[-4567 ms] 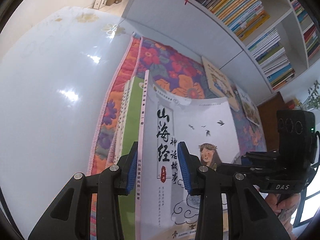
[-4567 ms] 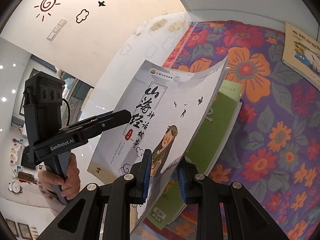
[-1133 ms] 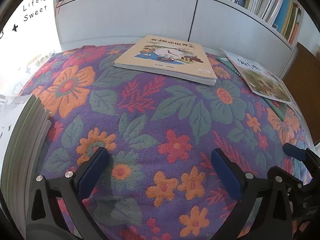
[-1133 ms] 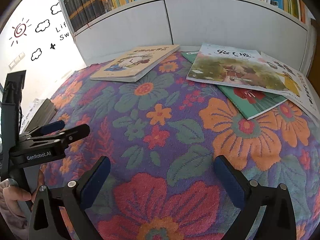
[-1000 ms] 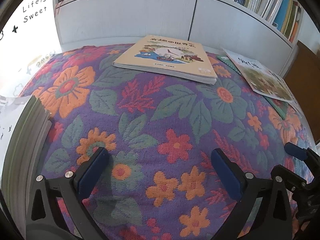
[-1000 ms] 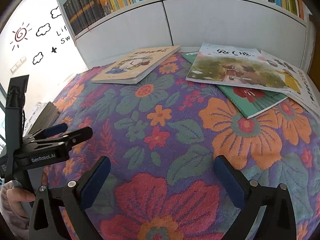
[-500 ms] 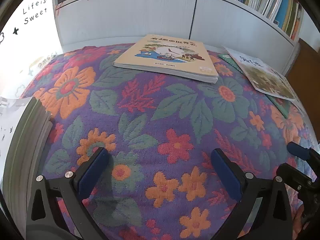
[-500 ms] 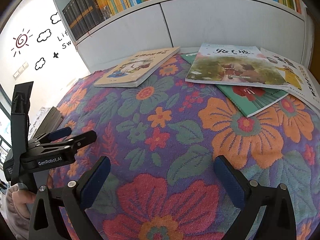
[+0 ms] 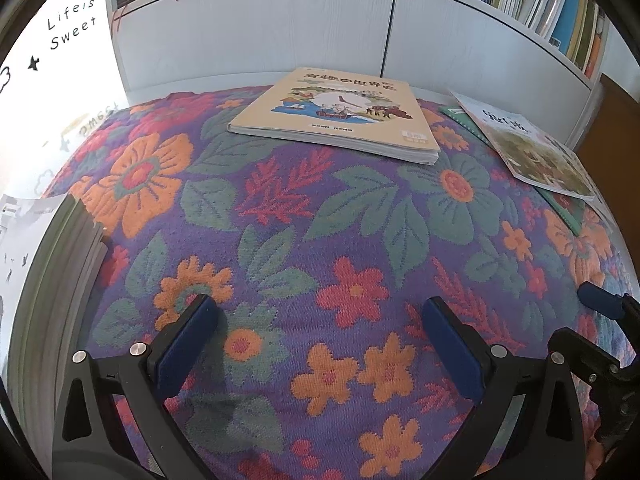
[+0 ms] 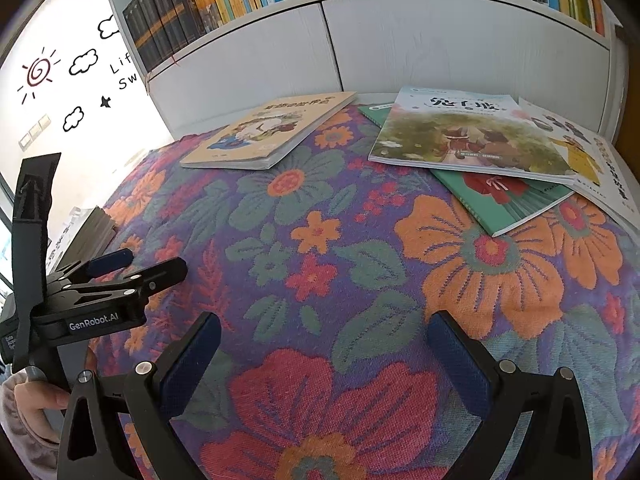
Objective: Organize books
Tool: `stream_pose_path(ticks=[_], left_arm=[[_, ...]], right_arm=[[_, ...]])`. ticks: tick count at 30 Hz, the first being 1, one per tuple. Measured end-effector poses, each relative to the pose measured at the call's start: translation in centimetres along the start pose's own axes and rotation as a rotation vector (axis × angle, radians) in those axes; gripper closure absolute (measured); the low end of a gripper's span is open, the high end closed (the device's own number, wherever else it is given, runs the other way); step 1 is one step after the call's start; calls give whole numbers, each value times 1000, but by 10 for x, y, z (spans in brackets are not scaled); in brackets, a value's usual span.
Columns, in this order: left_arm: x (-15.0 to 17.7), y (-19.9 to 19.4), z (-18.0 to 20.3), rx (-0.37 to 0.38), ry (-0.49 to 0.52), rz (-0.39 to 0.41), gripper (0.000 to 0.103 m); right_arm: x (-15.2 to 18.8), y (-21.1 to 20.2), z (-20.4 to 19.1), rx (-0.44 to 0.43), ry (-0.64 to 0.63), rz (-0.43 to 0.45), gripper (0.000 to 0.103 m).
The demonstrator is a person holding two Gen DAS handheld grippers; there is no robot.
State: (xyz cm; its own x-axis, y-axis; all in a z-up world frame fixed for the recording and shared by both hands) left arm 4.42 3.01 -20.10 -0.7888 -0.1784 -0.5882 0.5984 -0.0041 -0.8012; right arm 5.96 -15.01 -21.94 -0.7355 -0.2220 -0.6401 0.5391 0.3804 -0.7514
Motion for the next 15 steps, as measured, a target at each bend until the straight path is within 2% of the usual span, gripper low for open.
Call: stream_pose_path(ticks=[15], left_arm=[[1,-3,-4,11,-5,4,1]], right_arm=[[1,3,-1,21,-14,-8,0]])
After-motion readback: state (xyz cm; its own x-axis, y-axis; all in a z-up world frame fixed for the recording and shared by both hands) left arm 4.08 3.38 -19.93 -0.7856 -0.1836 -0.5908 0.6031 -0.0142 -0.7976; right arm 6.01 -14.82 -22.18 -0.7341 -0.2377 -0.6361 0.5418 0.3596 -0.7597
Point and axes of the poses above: each gripper's, at about its wrist camera, not at the fingertips, and y roughly the way its jaws point, z to its right, x to its underside, the point moved 9 cm from there along y, roughly the way its jaws point, and after that the axes turned 4 degrees about -y, right-handed, at the moved point
